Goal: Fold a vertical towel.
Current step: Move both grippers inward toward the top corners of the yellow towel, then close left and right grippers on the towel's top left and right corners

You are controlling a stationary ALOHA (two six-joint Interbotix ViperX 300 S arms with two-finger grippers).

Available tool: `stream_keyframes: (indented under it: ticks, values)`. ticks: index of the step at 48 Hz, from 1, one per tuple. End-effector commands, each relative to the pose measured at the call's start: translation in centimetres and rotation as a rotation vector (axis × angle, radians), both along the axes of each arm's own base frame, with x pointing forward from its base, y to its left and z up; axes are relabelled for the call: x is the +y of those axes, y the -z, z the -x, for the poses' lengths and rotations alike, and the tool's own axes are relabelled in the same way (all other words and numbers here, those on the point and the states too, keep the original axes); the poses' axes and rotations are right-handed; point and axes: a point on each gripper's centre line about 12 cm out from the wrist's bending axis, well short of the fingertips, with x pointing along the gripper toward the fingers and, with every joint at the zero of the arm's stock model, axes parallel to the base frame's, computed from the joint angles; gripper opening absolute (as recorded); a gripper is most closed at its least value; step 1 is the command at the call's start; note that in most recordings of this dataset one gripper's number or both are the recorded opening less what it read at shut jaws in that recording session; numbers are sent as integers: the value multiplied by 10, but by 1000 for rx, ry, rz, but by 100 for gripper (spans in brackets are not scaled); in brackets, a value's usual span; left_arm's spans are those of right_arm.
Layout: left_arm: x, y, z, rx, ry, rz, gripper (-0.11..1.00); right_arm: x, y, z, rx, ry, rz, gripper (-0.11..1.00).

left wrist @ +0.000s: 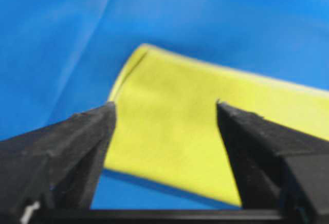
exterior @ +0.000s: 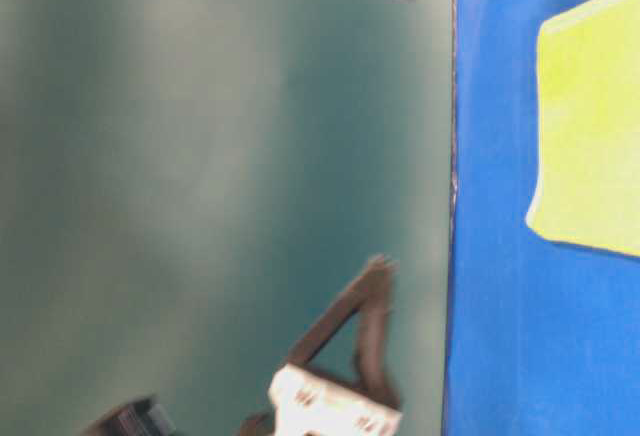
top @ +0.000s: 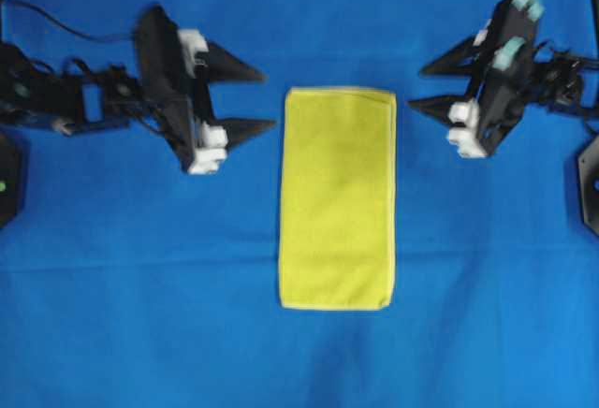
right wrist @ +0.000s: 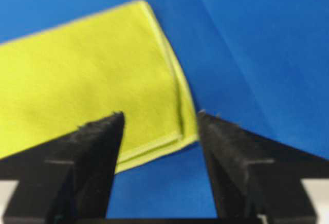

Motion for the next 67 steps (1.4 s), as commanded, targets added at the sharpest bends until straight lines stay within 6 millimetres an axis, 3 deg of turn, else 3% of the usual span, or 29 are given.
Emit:
stream_keyframes:
  ticks: [1,18,37,40,45,52,54,67]
  values:
    - [9,6,-14,1,-18,1,76,-9,4,-13,22,7,1,60]
    - [32,65,-36,115,-64,26,75,-22,54,-35,136,23,-38,60]
    - [42,86,-43,158,-82,37,70,-28,71,-37,167,38,-52,59]
    - [41,88,-42,172,-83,41,65,-28,73,-38,170,36,-52,58]
    - [41,92,-42,196,-80,44,45,-28,74,-38,171,36,-52,51]
    - [42,97,-41,208,-82,46,10,-28,74,-38,175,30,-48,13]
    - [41,95,-41,205,-80,46,4,-28,75,-38,176,30,-49,7]
    - [38,93,-43,204,-71,44,4,-28,72,-39,166,30,-45,7]
